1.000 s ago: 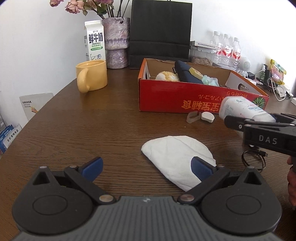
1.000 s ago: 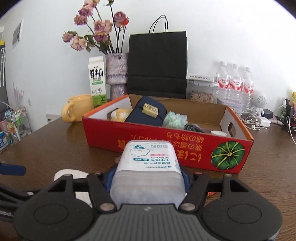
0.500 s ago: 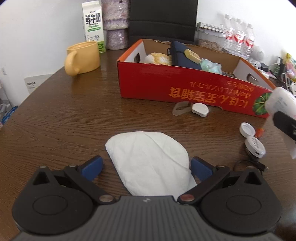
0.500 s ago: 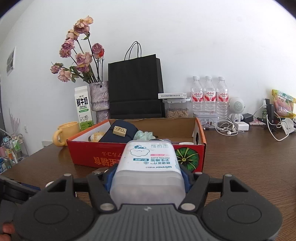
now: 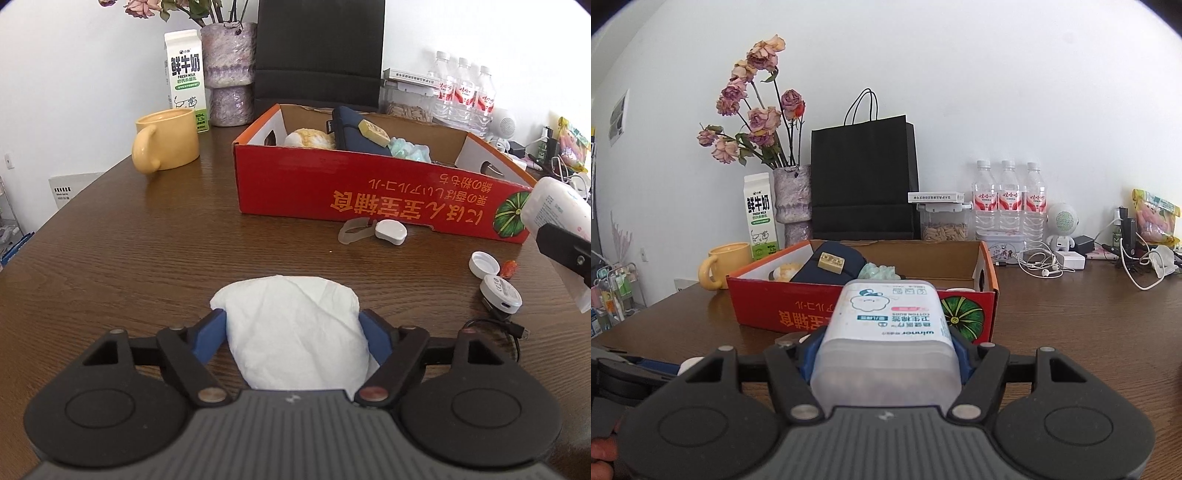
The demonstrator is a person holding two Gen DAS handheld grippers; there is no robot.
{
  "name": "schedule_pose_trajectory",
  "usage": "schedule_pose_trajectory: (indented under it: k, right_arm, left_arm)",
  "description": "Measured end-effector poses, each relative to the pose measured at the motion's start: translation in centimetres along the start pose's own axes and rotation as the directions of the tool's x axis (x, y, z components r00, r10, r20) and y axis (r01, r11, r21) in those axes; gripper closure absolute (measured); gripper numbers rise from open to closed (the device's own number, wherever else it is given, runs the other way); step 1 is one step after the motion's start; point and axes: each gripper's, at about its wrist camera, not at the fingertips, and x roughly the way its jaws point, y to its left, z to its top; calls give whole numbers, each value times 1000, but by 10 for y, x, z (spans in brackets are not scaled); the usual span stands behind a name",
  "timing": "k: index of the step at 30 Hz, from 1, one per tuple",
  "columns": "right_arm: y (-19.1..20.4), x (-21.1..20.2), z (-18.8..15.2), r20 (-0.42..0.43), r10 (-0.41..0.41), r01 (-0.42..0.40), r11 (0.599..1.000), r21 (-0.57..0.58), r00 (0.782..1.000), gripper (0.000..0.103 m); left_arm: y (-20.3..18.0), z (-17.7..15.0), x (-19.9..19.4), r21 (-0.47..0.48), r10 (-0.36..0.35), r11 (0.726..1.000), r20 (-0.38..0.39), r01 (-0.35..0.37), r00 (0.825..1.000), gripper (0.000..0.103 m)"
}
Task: Organize objects
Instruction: 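Carry the white bottle and tissue into the box and open both grippers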
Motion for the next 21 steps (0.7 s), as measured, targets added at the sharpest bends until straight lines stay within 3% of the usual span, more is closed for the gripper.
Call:
schedule_pose_trajectory:
  k: [11, 21]
  right_arm:
    - [2, -2, -1, 11, -13, 13, 1000, -9, 1000, 38]
    - [8, 1, 23, 63, 2, 1, 999, -42, 998, 38]
  left_arm:
    - [14, 5, -30, 16, -49, 999, 115, 48, 992, 26]
    - [11, 48, -42, 62, -88, 995, 241, 76, 967, 25]
